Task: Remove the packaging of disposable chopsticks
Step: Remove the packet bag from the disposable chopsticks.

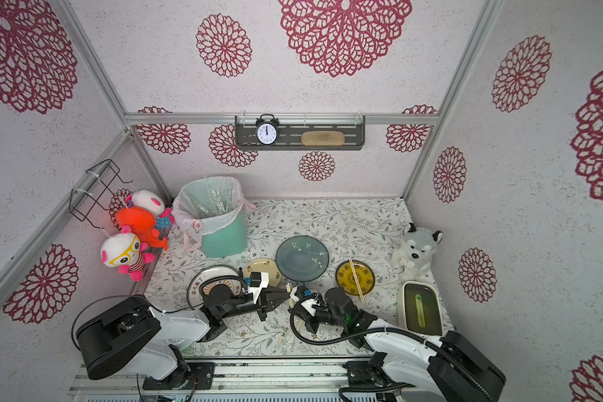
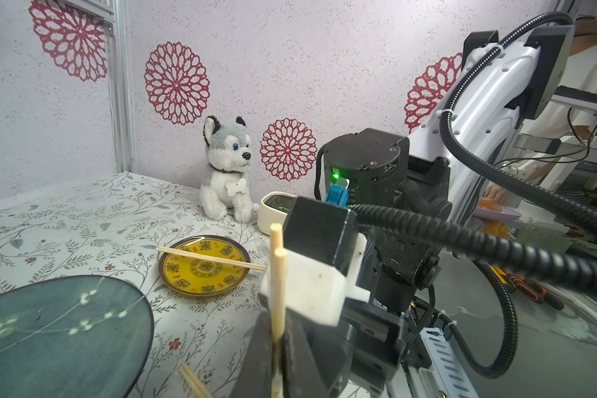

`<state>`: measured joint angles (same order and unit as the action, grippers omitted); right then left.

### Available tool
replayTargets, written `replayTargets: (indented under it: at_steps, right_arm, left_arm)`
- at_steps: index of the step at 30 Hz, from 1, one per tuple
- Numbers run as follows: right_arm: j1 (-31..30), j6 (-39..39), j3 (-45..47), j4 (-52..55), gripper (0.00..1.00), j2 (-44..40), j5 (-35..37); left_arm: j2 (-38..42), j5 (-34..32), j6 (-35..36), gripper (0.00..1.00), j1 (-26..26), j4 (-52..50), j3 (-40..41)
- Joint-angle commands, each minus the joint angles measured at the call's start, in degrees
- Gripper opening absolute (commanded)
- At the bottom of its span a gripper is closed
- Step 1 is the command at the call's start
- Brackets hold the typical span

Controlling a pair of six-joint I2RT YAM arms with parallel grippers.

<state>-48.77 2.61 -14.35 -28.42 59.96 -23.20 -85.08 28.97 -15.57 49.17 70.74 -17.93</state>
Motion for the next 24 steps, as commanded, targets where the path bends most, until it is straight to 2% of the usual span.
replayTargets:
  at_steps: [1,3,9,14,16,18,20,24]
  right_arm:
    - [0.49,1.17,-7.0,-15.25,0.0,-4.22,-1.01]
    - [0.53,0.82,-6.32,-16.17,0.0,-4.49,-0.99]
    - [1.07,1.88,-7.39,-12.81,0.0,-7.89,0.53]
    - [1.05,0.74,-5.94,-13.16,0.0,-7.02,0.38]
    - [1.01,-0.1,-4.81,-14.15,0.0,-6.58,0.4]
    - [0.99,-1.27,-3.31,-15.53,0.0,-5.86,0.77]
    - [1.01,-2.03,-1.63,-17.37,0.0,-4.9,1.12]
    - [1.04,-2.87,0.53,-19.53,0.0,-4.41,1.1]
  left_arm:
    - [-1.19,3.49,1.39,0.0,1.91,-17.29,2.89]
    - [-0.77,3.77,2.36,0.02,1.99,-20.55,1.99]
    - [-2.62,5.31,1.89,0.2,1.97,-20.09,2.27]
    - [5.87,5.01,4.06,0.17,1.46,-29.56,-0.25]
    - [9.75,4.73,6.24,0.19,1.29,-35.07,-2.48]
    - [13.18,5.58,7.05,0.29,0.88,-37.13,-4.17]
    - [16.99,5.73,7.71,0.43,0.21,-39.58,-6.11]
    - [23.59,5.92,8.55,0.56,-2.72,-42.73,-8.63]
